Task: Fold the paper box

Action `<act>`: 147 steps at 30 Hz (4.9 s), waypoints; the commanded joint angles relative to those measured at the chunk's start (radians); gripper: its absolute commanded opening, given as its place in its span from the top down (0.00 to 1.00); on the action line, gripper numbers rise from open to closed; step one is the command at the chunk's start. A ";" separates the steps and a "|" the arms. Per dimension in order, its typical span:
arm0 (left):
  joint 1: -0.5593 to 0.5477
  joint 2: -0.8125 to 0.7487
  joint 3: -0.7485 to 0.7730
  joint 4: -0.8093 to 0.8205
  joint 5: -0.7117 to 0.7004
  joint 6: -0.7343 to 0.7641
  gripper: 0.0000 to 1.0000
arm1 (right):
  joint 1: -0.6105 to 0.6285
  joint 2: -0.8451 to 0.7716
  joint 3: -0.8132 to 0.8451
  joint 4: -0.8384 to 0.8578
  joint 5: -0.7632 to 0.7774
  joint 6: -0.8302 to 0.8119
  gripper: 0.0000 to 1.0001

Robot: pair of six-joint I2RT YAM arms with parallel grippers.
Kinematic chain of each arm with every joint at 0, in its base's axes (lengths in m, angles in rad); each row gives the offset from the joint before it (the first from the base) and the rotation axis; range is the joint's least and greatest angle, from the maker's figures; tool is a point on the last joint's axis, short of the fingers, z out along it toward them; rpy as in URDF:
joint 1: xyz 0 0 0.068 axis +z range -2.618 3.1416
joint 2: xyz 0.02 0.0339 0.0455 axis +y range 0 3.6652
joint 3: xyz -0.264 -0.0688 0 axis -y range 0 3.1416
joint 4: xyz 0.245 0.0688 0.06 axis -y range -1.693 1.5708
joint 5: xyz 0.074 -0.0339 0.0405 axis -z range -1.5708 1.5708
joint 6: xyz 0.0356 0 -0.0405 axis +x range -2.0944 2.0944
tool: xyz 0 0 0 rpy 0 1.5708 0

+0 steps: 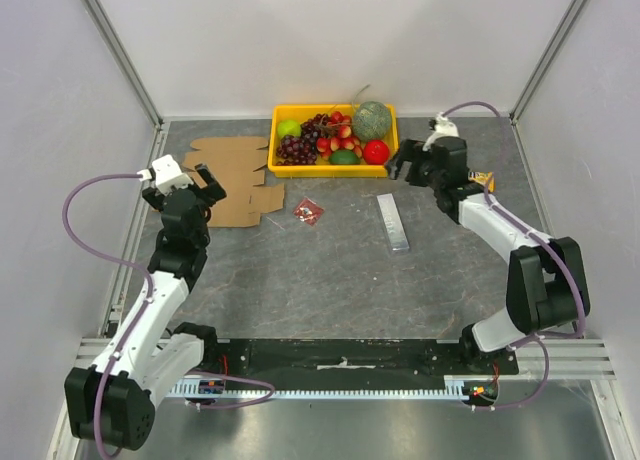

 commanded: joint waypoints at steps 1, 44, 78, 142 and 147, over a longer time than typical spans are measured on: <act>0.004 -0.041 0.034 -0.131 0.036 -0.069 0.00 | 0.169 0.000 0.124 -0.034 -0.054 0.002 0.02; 0.004 0.075 0.179 -0.479 0.482 -0.023 0.12 | 0.560 0.853 0.807 -0.073 0.068 0.266 0.45; 0.004 0.057 0.171 -0.478 0.463 -0.035 0.15 | 0.585 0.913 0.898 0.033 -0.394 0.125 1.00; -0.125 0.224 0.212 -0.131 1.375 0.200 0.25 | 0.401 0.328 0.846 -1.004 -0.880 -0.986 1.00; -0.179 0.263 0.240 -0.131 1.378 0.212 0.29 | 0.399 0.336 0.839 -1.007 -0.885 -0.987 1.00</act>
